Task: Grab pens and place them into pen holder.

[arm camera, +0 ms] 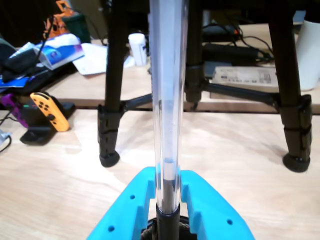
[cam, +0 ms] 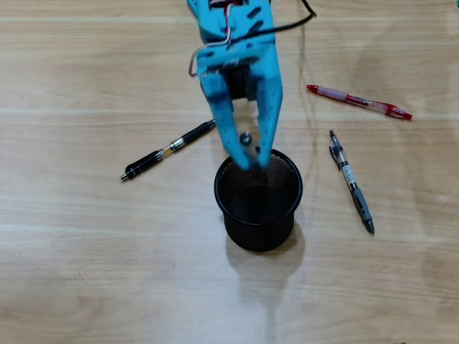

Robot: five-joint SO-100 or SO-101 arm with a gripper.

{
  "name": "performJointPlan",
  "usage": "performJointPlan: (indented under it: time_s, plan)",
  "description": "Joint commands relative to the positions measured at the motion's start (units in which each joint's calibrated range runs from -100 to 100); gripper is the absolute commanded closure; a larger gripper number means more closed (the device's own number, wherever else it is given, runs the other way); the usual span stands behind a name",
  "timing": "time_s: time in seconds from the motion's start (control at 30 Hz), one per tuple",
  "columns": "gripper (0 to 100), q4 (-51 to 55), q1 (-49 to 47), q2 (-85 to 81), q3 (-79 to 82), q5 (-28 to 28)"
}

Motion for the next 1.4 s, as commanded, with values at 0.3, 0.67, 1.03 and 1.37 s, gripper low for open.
performJointPlan:
  time_s: [0.3,0.67,1.03,1.37]
  plan:
    - [89,-1.45,1.24,0.55,5.15,-0.30]
    - [89,-0.63,0.88,-2.68,4.52,2.32]
    - [98,14.49,-3.33,-17.71,5.87,11.79]
    - [98,45.93,-15.49,-28.92,5.78,20.17]
